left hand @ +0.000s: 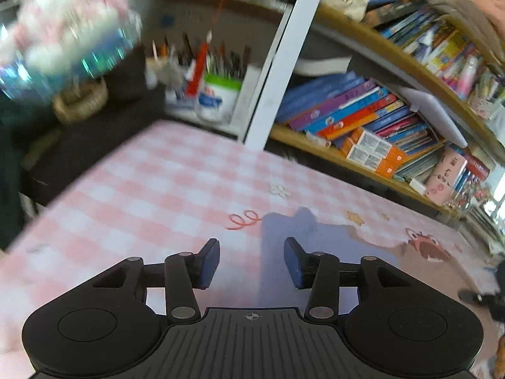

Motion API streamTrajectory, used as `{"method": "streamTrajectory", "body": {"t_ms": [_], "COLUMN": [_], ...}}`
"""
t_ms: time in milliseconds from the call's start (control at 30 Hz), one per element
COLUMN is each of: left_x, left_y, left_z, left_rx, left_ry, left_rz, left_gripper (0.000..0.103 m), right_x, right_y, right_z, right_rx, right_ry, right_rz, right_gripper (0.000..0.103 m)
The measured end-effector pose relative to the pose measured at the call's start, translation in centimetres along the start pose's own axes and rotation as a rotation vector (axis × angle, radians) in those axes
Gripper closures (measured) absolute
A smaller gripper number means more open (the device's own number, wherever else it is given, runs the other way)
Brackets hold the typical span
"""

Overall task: Fold clothes
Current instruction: 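Pinch the folded pink edge with the right gripper and smooth it flat, then grasp the lavender collar edge with the left gripper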

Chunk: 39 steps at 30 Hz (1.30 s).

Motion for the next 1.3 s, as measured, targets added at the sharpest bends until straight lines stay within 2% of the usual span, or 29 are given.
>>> {"method": "streamTrajectory", "body": {"t_ms": [100,200,333,433,467,533,600,667,733,833,900,967,1033,1067,1100,1200,1300], "left_x": [-3.3,-5.5,-6.7,-6.1,-5.7,-4.6,-3.9,-3.5,-3.2,-2.9,-2.9,-2.7,-2.1,-1.7,-1.5,-1.3,-1.3], "left_y": [0.1,0.3,0.2,-0.2,-0.6,-1.8,-3.0,-4.0,-4.6,-5.3,-5.6,-5.8,-5.8,-5.9,-6.0,-5.9,-5.5], "left_z": [1.9,2.9,4.2,5.0,5.2,5.4,5.6,5.7,5.9,6.6,6.7,6.9,7.0,7.2,7.3,7.4,7.3], "left_rx": [0.023,0.010,-0.048,-0.112,-0.143,-0.229,-0.336,-0.428,-0.507,-0.615,-0.679,-0.721,-0.750,-0.764,-0.772,-0.792,-0.770], "left_ry": [0.040,0.064,0.036,-0.026,-0.062,-0.142,-0.172,-0.166,-0.149,-0.108,-0.072,-0.049,-0.051,-0.057,-0.052,-0.035,-0.025], "left_rz": [-0.020,-0.031,-0.019,-0.046,-0.068,-0.112,-0.119,-0.084,-0.043,0.029,0.052,0.068,0.083,0.085,0.081,0.072,0.050], "left_gripper": [0.036,0.032,0.022,0.017,0.016,0.016,0.016,0.016,0.016,0.016,0.018,0.028,0.062,0.068,0.077,0.078,0.078], "right_x": [1.3,2.3,2.7,2.2,1.7,0.6,-0.4,-1.0,-1.0,-0.3,0.6,1.6,2.2,2.5,2.7,2.9,2.9], "right_y": [-1.9,-3.5,-5.1,-5.1,-5.1,-5.4,-6.1,-7.2,-8.5,-9.8,-10.0,-9.9,-9.1,-8.7,-8.3,-7.7,-7.9], "right_z": [0.5,1.0,1.7,1.2,0.7,-0.3,-1.1,-1.5,-1.2,-0.6,-0.2,0.2,0.9,1.3,1.7,2.5,2.8], "right_rx": [-0.037,-0.072,-0.157,-0.176,-0.188,-0.270,-0.378,-0.519,-0.665,-0.817,-0.863,-0.879,-0.863,-0.857,-0.856,-0.862,-0.888], "right_ry": [-0.011,-0.035,-0.070,-0.096,-0.092,-0.059,-0.025,-0.024,-0.052,-0.107,-0.149,-0.192,-0.210,-0.219,-0.230,-0.253,-0.250], "right_rz": [0.010,-0.005,-0.007,-0.025,-0.025,0.014,0.053,0.043,0.005,-0.061,-0.095,-0.111,-0.118,-0.119,-0.117,-0.105,-0.087], "right_gripper": [0.086,0.086,0.086,0.074,0.065,0.062,0.062,0.060,0.053,0.052,0.057,0.067,0.081,0.089,0.090,0.091,0.091]}}
Point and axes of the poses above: each gripper's, at about its wrist camera, not at the fingertips, and x roughly the way its jaws point, y to its right, z to its underside, the point moved 5 cm from there along x, roughly the way its jaws point, and after that the axes turned 14 degrees about -y, right-handed, at the moved point
